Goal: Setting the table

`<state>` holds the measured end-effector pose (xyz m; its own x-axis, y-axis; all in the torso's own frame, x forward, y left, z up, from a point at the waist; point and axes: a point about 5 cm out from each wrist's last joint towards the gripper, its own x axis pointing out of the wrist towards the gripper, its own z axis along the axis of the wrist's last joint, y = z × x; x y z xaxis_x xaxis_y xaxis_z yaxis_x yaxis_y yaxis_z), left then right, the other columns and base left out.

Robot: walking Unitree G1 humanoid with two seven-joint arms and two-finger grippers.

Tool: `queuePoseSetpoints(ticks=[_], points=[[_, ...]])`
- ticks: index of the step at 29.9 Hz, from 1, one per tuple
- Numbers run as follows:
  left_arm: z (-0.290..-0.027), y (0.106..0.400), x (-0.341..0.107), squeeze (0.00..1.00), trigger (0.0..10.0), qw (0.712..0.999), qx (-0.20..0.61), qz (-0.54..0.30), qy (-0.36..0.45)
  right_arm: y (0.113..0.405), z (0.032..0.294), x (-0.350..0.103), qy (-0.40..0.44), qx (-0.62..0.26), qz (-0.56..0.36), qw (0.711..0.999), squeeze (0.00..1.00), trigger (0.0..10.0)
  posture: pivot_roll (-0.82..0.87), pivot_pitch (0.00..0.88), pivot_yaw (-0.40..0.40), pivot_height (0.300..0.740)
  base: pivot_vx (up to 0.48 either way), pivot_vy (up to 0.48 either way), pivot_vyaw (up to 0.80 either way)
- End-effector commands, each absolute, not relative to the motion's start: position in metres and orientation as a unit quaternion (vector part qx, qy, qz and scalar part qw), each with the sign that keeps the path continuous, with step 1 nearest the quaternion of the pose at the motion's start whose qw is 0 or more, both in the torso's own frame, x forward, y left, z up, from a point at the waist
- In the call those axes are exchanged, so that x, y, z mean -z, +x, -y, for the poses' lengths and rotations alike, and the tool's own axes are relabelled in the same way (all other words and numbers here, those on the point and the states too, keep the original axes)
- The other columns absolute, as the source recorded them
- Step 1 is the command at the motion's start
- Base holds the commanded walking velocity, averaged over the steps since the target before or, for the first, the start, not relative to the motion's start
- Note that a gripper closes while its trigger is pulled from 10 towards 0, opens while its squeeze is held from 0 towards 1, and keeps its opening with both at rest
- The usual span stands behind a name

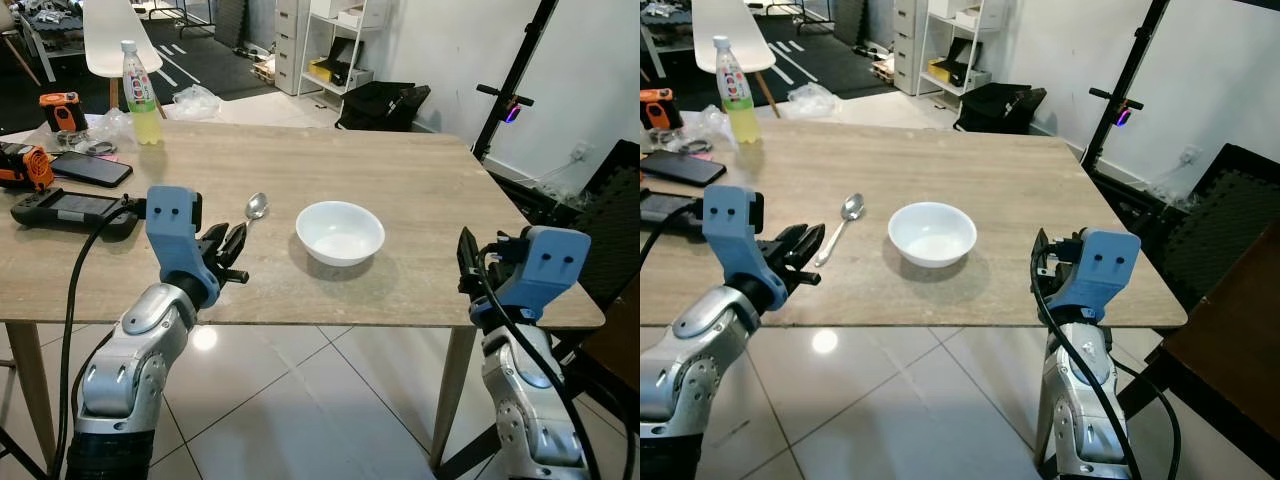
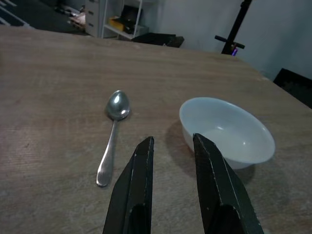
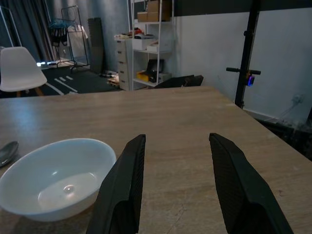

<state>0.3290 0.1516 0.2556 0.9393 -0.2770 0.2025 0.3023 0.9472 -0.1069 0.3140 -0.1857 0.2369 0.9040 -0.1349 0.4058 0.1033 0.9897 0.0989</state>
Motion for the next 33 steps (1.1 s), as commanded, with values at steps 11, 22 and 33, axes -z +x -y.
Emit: queuePoseSetpoints(ticks=[11, 22, 33], points=[[-0.1401, 0.3296, -0.2462, 0.0, 10.0, 0.981, 0.16, 0.082, -0.073, 0.3078, 0.1827, -0.2291, 0.032, 0.056, 0.201, 0.978, 0.0, 10.0, 0.03, 0.077, -0.021, 0.74, 0.0, 0.0, 0.0], [-0.1382, 0.3304, -0.2488, 0.0, 10.0, 0.98, 0.162, 0.088, -0.07, 0.3061, 0.1836, -0.2284, 0.032, 0.061, 0.201, 0.977, 0.0, 10.0, 0.03, 0.074, -0.01, 0.74, 0.0, 0.0, 0.0], [-0.138, 0.3303, -0.2481, 0.0, 10.0, 0.98, 0.162, 0.089, -0.071, 0.3066, 0.1837, -0.2285, 0.032, 0.061, 0.201, 0.977, 0.0, 10.0, 0.03, 0.07, -0.012, 0.74, 0.0, 0.0, 0.0]])
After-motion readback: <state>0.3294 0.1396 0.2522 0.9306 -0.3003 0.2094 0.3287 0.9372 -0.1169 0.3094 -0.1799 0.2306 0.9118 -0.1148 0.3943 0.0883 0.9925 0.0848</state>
